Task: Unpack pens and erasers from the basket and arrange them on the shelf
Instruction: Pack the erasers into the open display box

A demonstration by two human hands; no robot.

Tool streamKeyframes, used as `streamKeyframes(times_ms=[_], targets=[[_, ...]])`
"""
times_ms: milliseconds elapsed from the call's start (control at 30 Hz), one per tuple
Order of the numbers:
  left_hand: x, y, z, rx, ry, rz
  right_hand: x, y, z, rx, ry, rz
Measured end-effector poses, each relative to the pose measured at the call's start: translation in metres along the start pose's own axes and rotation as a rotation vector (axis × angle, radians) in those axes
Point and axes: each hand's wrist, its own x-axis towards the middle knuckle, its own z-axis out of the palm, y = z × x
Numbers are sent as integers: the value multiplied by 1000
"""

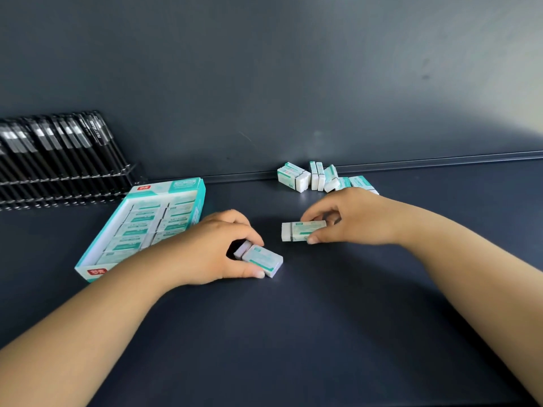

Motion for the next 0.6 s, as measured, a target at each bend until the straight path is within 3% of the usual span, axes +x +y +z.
streamKeyframes(times_ms=[267,467,600], targets=[[-19,-5,-10,-14,316,-40,-5,-16,3,113,97,-48],[-47,-58,-33,35,554,-185,13,-62,15,129,270,-130],[-61,-105,-43,-42,517,-252,29,-99,37,119,278,-140]])
